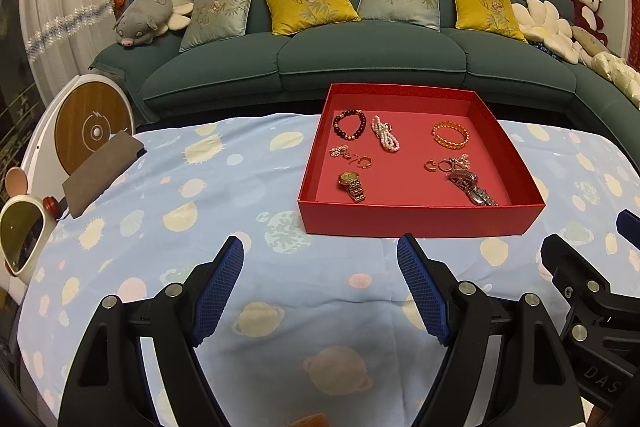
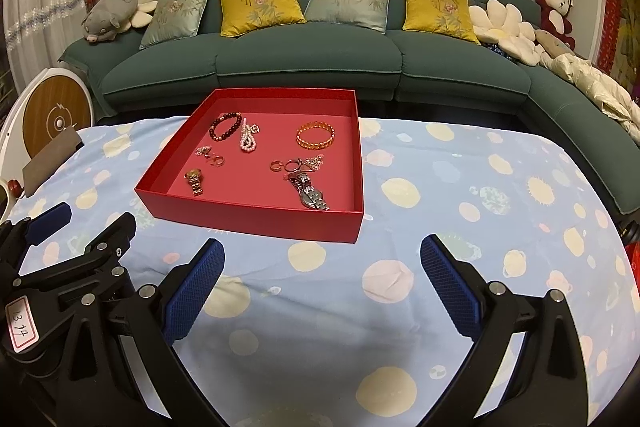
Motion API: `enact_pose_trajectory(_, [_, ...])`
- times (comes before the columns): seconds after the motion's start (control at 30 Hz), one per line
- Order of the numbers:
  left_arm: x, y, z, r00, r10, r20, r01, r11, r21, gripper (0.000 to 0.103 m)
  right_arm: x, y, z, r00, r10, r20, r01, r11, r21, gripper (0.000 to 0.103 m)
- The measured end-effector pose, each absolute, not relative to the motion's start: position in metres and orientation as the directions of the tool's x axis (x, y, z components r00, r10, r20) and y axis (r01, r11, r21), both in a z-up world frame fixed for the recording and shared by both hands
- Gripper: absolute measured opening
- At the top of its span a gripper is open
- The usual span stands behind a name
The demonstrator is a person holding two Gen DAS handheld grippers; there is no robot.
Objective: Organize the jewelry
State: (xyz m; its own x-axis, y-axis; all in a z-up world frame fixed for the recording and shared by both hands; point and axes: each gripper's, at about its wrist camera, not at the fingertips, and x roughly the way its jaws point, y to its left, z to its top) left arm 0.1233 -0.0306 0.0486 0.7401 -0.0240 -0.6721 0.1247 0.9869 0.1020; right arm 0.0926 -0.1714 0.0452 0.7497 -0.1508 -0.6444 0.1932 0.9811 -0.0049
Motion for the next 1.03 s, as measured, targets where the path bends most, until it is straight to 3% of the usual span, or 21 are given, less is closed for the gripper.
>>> enact_pose_trajectory(1.03, [0.1242, -0.0273, 0.0504, 0.735, -0.045, -0.676, 0.127, 0.989, 0.073, 0.076, 0.0912, -0.1715, 0.0515, 0.762, -0.160, -0.628, 0.200, 0.980, -0.007, 0.098])
